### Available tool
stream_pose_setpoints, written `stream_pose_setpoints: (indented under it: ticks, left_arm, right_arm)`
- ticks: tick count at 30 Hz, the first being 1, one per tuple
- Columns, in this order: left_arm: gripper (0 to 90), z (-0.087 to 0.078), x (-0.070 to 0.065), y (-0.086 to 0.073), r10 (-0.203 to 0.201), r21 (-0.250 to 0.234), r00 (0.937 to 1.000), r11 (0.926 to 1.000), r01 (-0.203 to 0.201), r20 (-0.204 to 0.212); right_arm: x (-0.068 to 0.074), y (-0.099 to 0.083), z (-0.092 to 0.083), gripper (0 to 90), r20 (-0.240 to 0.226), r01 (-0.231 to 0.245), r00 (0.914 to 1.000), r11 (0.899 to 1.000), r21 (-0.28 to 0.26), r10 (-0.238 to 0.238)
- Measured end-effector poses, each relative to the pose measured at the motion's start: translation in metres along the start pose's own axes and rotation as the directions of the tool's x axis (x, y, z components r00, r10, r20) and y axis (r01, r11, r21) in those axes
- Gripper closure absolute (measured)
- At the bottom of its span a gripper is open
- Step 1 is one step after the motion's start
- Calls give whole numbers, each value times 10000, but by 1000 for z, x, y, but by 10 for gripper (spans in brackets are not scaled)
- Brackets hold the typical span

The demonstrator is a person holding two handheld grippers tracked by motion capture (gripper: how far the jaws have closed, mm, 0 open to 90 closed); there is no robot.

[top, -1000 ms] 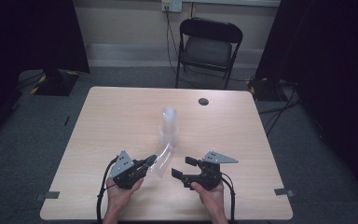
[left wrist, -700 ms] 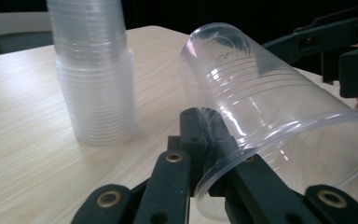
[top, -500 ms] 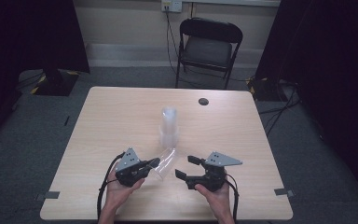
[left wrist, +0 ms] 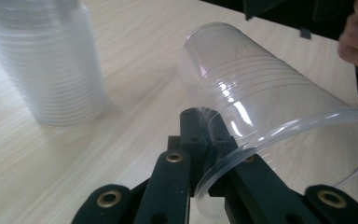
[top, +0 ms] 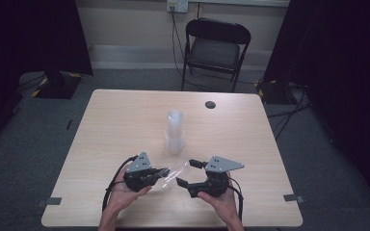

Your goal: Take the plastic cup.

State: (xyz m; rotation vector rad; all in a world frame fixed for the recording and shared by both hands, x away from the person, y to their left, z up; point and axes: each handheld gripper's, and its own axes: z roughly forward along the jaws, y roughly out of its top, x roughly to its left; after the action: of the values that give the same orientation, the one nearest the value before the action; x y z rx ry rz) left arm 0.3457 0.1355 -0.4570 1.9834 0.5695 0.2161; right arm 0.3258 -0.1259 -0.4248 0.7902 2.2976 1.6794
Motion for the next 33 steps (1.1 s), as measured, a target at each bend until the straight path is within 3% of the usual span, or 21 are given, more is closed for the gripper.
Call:
stream_pose_setpoints:
  ticks: [6, 15, 21, 22, 25, 29, 33]
  left_arm:
    - [892, 4, -2, 1, 64, 170, 9996, 9998, -68, 288]
    - [895, 4, 0, 7, -116, 161, 9994, 9998, 111, 326]
    - [896, 5, 3, 11, -195, 308, 9987, 9994, 181, 476]
    - [892, 4, 4, 12, -181, 387, 9980, 9991, 157, 601]
    - [890, 3, 3, 11, -151, 451, 9981, 9989, 124, 600]
    - [888, 4, 7, 9, -545, 386, 9969, 9979, 523, 568]
    - [889, 4, 11, 11, -1054, 411, 9932, 9938, 1034, 487]
  right_arm:
    - [-1, -3, 4, 209, -396, 219, 9990, 9997, 130, -214]
    - [0, -5, 7, 157, -416, 816, 9959, 9958, 417, -798]
    - [5, -4, 10, 147, -132, 1616, 9869, 9833, 831, -1611]
    - [5, -5, 12, 147, -247, 1789, 9839, 9768, 1178, -1772]
    - [5, -6, 15, 143, -414, 1898, 9817, 9731, 1306, -1859]
    - [5, -10, 18, 143, -399, 2066, 9784, 9684, 1395, -2030]
    - [9, -11, 22, 139, -177, 2424, 9699, 9558, 1663, -2429]
